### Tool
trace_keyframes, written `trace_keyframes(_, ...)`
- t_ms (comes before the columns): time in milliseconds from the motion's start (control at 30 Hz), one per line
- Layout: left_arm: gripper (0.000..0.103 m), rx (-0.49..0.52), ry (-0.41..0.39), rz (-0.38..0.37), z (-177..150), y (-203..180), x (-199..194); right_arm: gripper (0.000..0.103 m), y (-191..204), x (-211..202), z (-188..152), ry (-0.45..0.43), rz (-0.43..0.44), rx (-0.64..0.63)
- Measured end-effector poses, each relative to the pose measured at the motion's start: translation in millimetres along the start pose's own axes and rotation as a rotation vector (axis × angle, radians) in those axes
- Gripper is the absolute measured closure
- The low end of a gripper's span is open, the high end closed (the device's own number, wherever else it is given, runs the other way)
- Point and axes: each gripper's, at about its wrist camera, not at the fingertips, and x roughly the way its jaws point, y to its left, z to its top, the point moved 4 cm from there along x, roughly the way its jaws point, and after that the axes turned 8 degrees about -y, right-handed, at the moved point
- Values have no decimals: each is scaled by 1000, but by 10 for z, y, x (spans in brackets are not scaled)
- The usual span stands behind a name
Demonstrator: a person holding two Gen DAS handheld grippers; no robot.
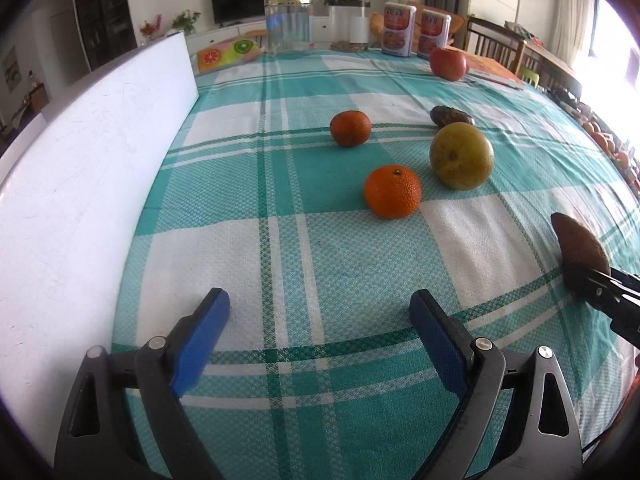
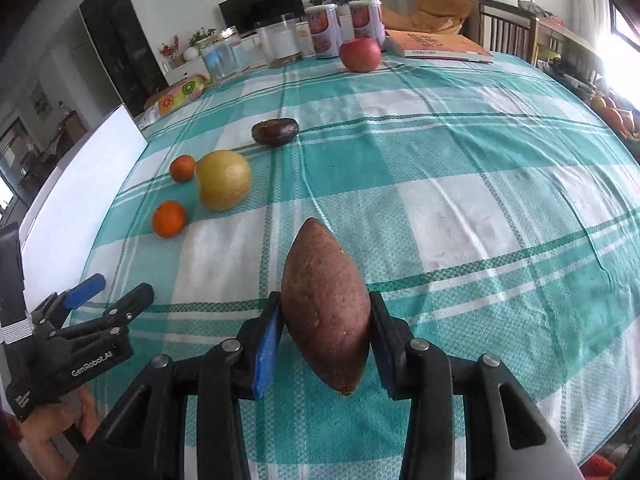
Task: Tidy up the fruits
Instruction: 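Lift the sweet potato off the table with the right gripper, then grasp a small orange tangerine with the left gripper while the right holds the sweet potato, then carry both fruits over the white box and open both grippers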
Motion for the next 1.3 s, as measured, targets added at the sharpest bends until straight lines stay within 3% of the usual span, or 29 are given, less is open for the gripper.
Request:
trace_keyframes(100, 10, 0, 0, 1, 2, -3, 1, 60, 16, -3, 16, -18, -20, -8)
trace_keyframes(200, 10, -1, 0, 0, 2, -2, 2, 44, 3, -33, -2, -30, 14, 9)
trace_keyframes(300, 9, 0, 16, -19, 24, -4, 10, 42, 16, 12, -7, -39, 31, 32)
trace_keyframes(433, 10, -48, 57, -164, 264, -127, 60, 36, 13, 8, -16, -46, 56, 51)
trace_keyframes(567, 12, -31, 38, -151, 504, -244, 200, 35, 2, 0, -20, -48, 68, 61)
trace_keyframes(600, 14, -23, 42, -142, 517, -266, 250, 35, -13, -5, -21, -49, 74, 70)
trace_keyframes(667, 40, 8, 56, -129, 519, -310, 346, 35, -62, -24, -22, -55, 86, 101)
trace_keyframes(700, 62, 26, 72, -128, 506, -336, 387, 35, -93, -31, -14, -58, 97, 122)
trace_keyframes(833, 69, 68, 42, -146, 468, -410, 309, 31, -220, -57, 24, -45, 203, 231)
trace_keyframes(900, 69, 71, 36, -165, 401, -413, 210, 30, -203, 14, 75, 44, 262, 244)
trace_keyframes(1033, 70, 62, 54, -220, 218, -409, -23, 30, 8, 155, 248, 247, 195, 30)
trace_keyframes(1100, 70, 59, 64, -248, 159, -401, -159, 31, 92, 256, 283, 329, 141, -59)
trace_keyframes(1133, 70, 53, 66, -263, 149, -380, -241, 36, 106, 294, 285, 353, 119, -84)
trace_keyframes(1167, 70, 46, 65, -279, 148, -364, -327, 43, 117, 314, 282, 362, 94, -109)
trace_keyframes(1200, 70, 37, 61, -297, 155, -332, -427, 60, 112, 307, 288, 352, 56, -139)
trace_keyframes(1300, 70, 9, 43, -350, 180, -200, -788, 62, 25, 235, 255, 333, 102, -37)
